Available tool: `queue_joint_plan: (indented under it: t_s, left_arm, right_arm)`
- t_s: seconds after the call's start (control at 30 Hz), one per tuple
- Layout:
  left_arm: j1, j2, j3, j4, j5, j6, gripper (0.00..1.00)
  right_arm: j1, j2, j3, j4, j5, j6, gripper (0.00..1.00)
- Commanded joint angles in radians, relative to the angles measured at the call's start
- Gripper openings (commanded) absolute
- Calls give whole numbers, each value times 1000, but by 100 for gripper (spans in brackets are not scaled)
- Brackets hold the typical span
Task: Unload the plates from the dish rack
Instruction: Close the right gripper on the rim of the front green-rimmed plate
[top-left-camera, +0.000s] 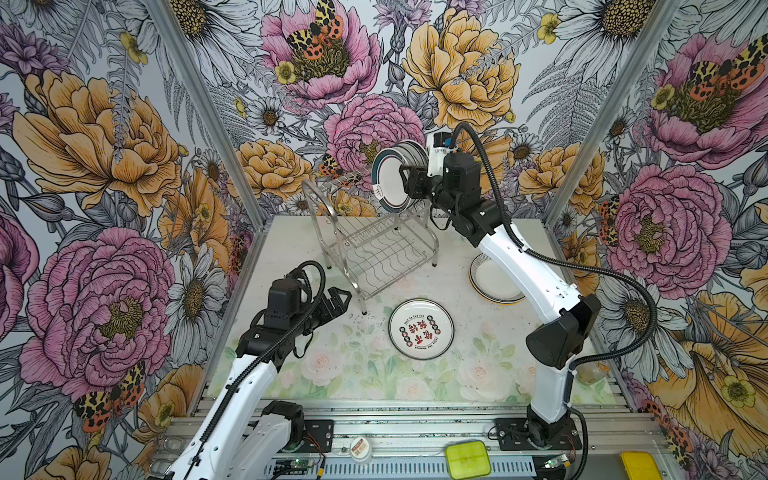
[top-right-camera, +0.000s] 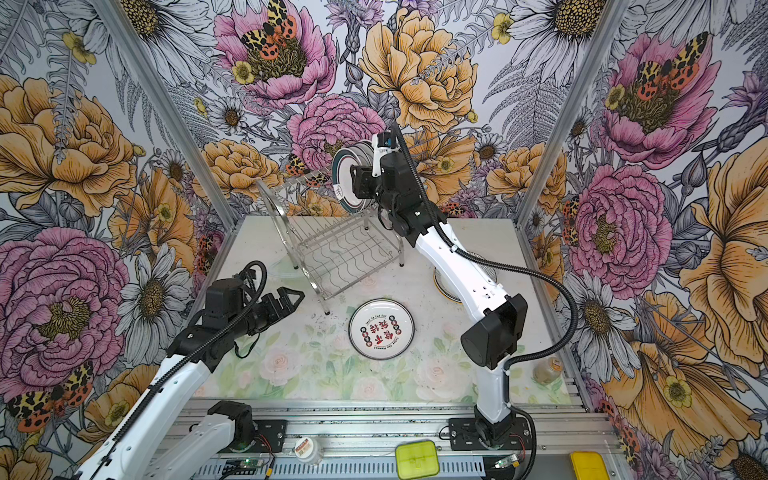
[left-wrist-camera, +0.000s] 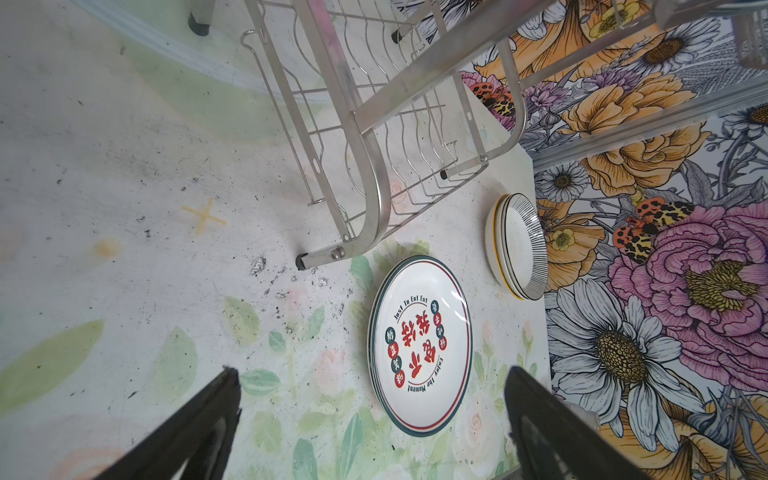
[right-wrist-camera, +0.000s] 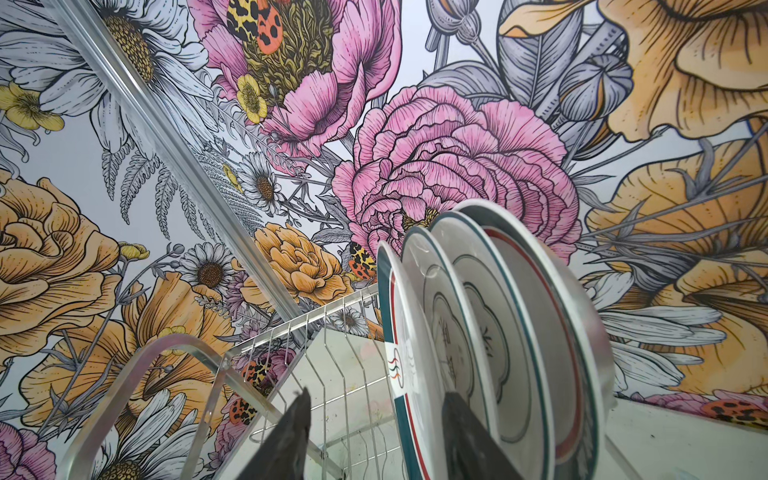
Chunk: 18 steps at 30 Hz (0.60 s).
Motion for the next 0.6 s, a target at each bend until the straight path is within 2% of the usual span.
queue_joint_plan:
  t_s: [0.0,0.27,0.57]
  left_arm:
    - [12,5,-13,42,19,17,99]
    - [15,5,-19,48,24,13,99]
    - [20,0,-21,49,28,14,99]
  right_arm:
    - [-6,17,-1,14,-11,-4,51]
    - [-6,32,-5,13,-17,8,50]
    - [-6,49,-6,12,-14,9,45]
